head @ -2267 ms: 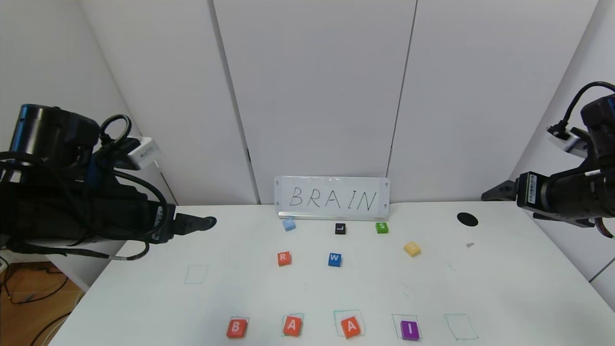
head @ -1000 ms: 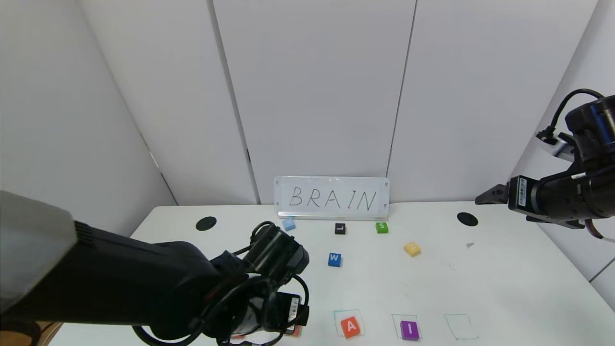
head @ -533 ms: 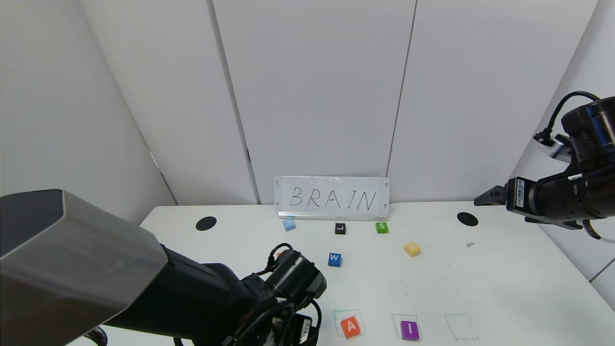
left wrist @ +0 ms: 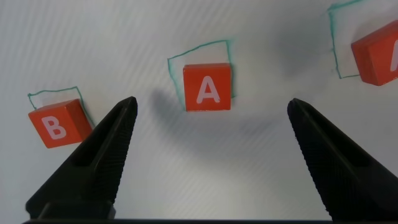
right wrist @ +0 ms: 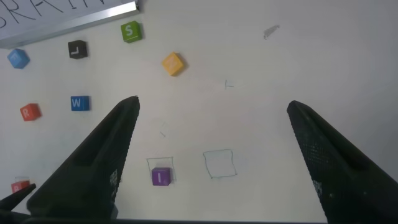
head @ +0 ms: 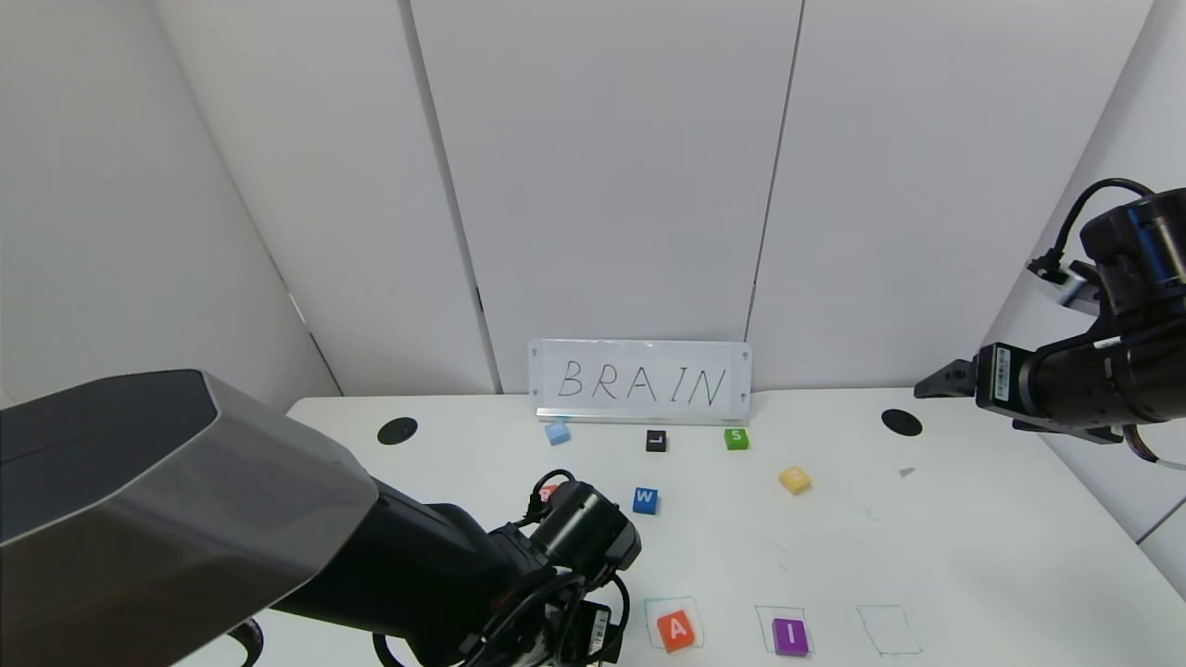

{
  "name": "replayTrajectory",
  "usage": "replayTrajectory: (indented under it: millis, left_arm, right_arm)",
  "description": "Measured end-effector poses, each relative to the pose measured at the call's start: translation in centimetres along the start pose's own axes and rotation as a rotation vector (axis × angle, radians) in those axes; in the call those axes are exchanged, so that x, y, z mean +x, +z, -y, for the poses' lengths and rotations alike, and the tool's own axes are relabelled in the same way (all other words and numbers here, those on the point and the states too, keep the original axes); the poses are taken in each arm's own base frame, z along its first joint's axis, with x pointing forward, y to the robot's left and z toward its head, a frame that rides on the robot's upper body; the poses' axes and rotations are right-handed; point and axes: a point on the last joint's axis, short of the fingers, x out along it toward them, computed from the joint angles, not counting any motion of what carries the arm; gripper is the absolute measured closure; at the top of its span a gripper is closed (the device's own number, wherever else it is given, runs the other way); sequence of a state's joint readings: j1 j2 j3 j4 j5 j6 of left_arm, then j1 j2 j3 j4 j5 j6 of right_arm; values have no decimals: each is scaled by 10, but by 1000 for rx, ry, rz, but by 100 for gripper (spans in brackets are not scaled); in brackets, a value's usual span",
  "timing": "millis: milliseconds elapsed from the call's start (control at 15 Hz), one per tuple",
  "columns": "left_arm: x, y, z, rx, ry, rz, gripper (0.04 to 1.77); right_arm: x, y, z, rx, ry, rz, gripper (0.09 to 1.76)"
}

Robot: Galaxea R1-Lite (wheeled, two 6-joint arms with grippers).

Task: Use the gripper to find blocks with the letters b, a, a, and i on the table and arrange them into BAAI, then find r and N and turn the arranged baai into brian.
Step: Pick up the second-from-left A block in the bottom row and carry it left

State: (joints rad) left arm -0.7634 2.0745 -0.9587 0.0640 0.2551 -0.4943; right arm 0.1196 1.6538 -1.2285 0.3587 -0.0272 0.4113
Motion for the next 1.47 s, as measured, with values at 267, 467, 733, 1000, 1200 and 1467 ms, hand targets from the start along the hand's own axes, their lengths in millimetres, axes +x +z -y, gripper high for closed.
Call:
replayTrajectory:
  millis: [267, 467, 733, 1000, 1200, 1467]
  left_arm:
    - [8, 2, -1, -9, 7, -14, 9]
    - [15, 3, -2, -13, 17, -26, 9]
    - [21, 3, -2, -15, 23, -37, 9]
    - [23, 2, -2, -15, 24, -42, 47]
    - [24, 1, -2, -13, 26, -45, 86]
    - [25, 1, -2, -11, 29, -46, 130]
  right_arm:
    - [0, 0, 0, -1, -1, -1, 14]
    - [0, 0, 0, -1, -1, -1, 14]
    - [1, -1, -1, -4, 0, -3, 14]
    - [1, -1, -1, -3, -1, -2, 14]
    - [1, 0, 0, -2, -3, -1, 14]
    - [0, 0, 0, -1, -3, 2, 14]
